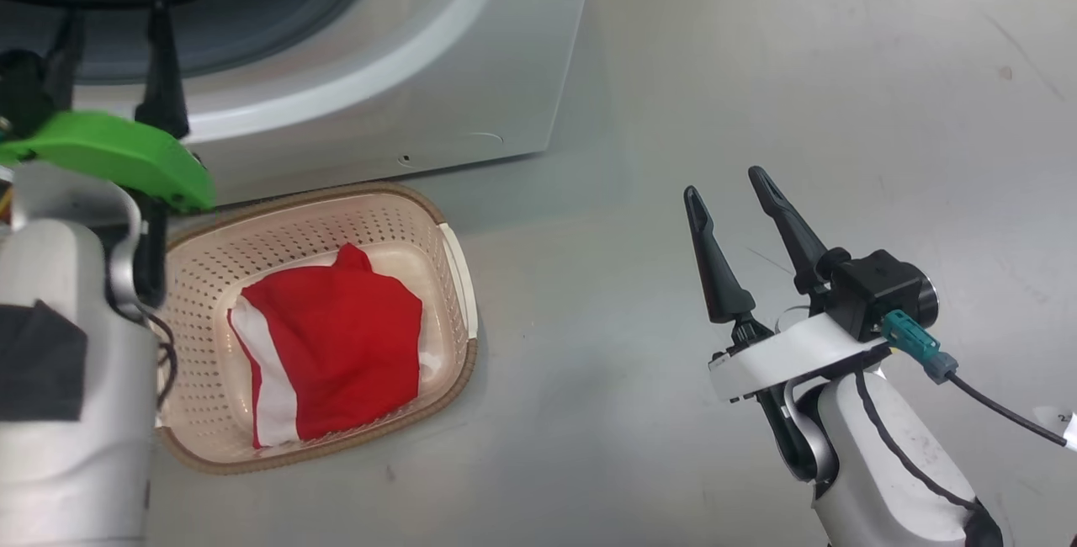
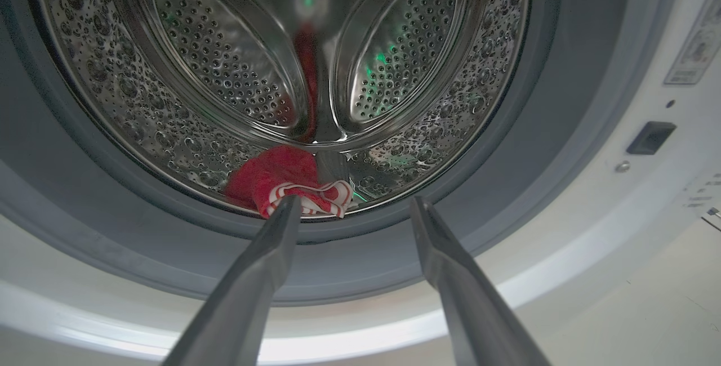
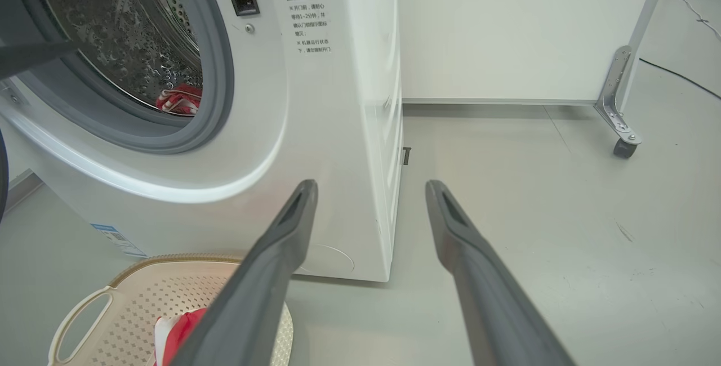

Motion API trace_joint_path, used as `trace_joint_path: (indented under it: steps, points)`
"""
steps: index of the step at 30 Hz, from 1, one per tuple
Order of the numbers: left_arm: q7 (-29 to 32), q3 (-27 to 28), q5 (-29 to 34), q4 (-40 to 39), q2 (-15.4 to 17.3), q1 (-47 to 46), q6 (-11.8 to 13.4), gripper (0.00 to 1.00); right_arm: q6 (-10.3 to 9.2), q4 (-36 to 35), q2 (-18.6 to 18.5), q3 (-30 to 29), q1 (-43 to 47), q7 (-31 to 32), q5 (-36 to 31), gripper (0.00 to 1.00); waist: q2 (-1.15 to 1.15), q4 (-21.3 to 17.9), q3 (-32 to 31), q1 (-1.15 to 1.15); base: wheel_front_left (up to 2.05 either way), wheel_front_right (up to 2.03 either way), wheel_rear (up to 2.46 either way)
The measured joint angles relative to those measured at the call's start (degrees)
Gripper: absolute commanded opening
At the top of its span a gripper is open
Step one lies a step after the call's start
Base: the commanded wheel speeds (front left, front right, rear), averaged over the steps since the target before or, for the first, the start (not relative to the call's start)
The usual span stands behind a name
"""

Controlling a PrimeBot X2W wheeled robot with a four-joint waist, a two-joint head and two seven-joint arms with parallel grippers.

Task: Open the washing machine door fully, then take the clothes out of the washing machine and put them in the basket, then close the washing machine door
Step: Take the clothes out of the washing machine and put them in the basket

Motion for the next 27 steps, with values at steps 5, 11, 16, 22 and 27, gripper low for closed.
trace_joint_path:
  steps: [5,11,16,22,27]
  points:
    - [3.43,1.56,0.29,3.47,3.47,-7.01,1.26,1.00,-0.02,-1.04,-0.02,1.59,-2.28,0.00,1.00,1.00,0.00,-1.90,3.49,0.00,0.00,0.00,0.00]
    - [7.43,3.46,0.70,6.99,7.08,-15.56,2.67,1.00,-0.47,-2.08,-0.05,3.69,-4.82,0.00,3.05,1.00,0.00,-4.99,7.90,0.00,0.00,0.00,0.00]
    - [10.32,4.32,1.38,9.00,10.22,-20.30,3.16,1.00,-0.87,-2.70,-0.12,5.72,-6.27,0.00,4.59,1.00,0.00,-7.31,10.75,0.00,0.00,0.00,0.00]
    - [13.03,5.24,2.11,10.83,14.26,-25.14,3.68,1.00,-1.03,-3.32,-0.11,7.73,-7.71,0.00,6.31,1.00,0.00,-10.08,13.70,0.00,0.00,0.00,0.00]
    - [15.28,5.26,3.08,11.95,16.68,-28.54,3.68,1.00,-1.48,-3.58,-0.09,8.76,-8.16,0.00,7.13,1.00,0.00,-12.07,15.80,0.00,0.00,0.00,0.00]
